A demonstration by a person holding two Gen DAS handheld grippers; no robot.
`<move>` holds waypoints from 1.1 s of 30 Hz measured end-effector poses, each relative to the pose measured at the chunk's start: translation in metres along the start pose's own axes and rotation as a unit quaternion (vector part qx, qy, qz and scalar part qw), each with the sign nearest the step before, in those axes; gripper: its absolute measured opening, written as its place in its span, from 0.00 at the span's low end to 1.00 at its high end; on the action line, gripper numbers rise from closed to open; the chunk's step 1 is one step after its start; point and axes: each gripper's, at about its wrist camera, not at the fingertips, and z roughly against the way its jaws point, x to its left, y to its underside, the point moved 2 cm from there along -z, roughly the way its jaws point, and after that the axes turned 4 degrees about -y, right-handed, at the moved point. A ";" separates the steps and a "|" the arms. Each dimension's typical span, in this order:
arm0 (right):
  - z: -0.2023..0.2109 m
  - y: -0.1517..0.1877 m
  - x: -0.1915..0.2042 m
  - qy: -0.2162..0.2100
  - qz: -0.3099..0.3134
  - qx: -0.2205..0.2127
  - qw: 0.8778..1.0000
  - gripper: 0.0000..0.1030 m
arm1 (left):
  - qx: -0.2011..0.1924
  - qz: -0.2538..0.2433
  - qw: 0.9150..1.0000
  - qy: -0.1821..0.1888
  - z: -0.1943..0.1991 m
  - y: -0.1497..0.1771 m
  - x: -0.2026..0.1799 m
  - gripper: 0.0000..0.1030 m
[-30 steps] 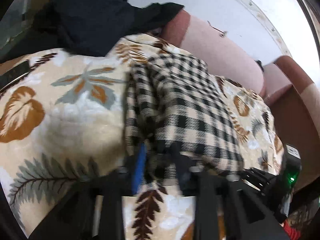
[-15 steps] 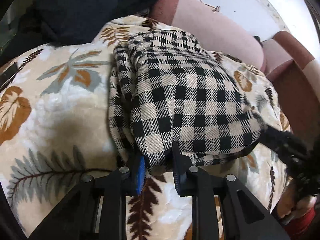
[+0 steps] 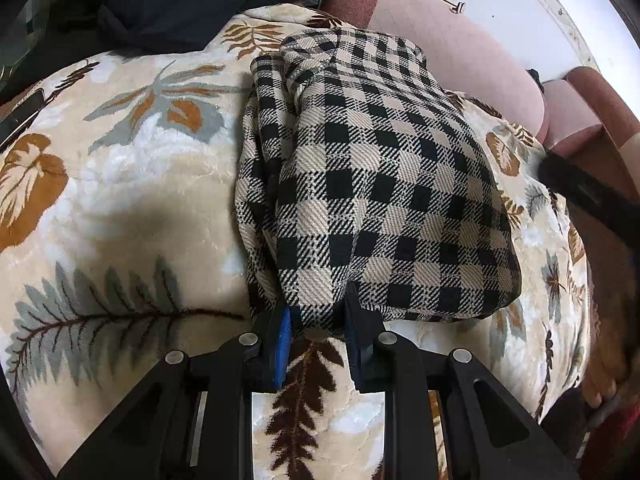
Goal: Fold large clothes
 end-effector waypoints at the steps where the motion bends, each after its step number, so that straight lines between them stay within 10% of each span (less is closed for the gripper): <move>1: -0.020 -0.008 -0.001 -0.008 -0.008 0.013 1.000 0.32 | 0.000 0.001 1.000 0.001 0.001 0.001 0.000 0.22; 8: -0.132 0.000 -0.015 -0.070 -0.079 0.106 0.989 0.32 | -0.011 -0.006 0.999 0.041 0.018 -0.002 0.011 0.23; 16: -0.127 0.000 -0.016 -0.071 -0.079 0.093 0.990 0.31 | -0.109 0.013 0.993 0.047 0.053 -0.022 0.010 0.23; 22: -0.102 0.006 -0.018 -0.066 -0.082 0.080 0.991 0.31 | -0.042 -0.001 0.996 -0.079 0.003 -0.027 0.008 0.22; 33: -0.013 0.089 -0.024 -0.016 -0.027 0.081 0.996 0.31 | -0.062 -0.007 0.994 -0.093 0.013 -0.023 0.014 0.26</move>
